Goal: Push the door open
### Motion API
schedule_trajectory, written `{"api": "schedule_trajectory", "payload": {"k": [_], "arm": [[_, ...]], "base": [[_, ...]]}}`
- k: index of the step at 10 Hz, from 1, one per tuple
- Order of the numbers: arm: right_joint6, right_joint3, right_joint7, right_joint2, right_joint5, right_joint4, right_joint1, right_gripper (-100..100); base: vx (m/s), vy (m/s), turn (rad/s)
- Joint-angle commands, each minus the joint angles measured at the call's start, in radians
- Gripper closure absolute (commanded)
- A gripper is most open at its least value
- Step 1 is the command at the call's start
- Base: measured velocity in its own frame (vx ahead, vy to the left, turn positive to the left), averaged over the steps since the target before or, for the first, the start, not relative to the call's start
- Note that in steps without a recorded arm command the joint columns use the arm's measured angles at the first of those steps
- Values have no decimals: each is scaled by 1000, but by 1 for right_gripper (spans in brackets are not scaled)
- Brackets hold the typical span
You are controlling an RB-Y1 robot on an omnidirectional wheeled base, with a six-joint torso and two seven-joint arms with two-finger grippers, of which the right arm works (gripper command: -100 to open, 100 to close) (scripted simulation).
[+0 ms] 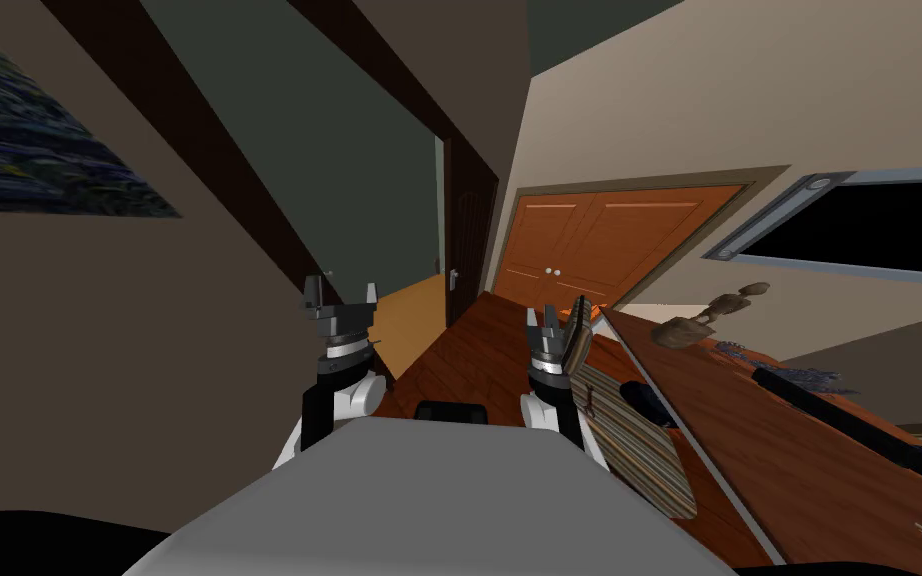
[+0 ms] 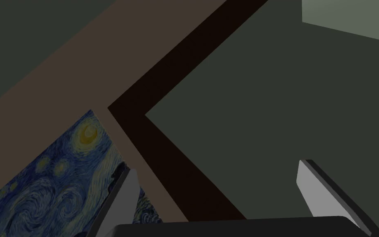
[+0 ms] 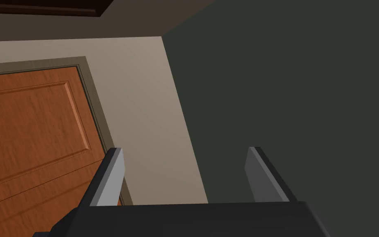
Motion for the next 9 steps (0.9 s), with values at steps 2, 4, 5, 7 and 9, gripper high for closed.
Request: {"api": "schedule_trajectory", "payload": {"k": [2, 4, 5, 7, 9], "arm": [[5, 18, -12, -11, 16, 16, -1, -100], [10, 35, -24, -20, 32, 31, -2, -100], [12, 45, -31, -25, 40, 39, -2, -100], [18, 64, -44, -34, 58, 56, -3, -100], [24, 88, -60, -44, 79, 77, -5, -100]], "base": [[139, -32, 45], [209, -29, 32], [194, -18, 37], [201, -21, 45], [203, -41, 48]]}}
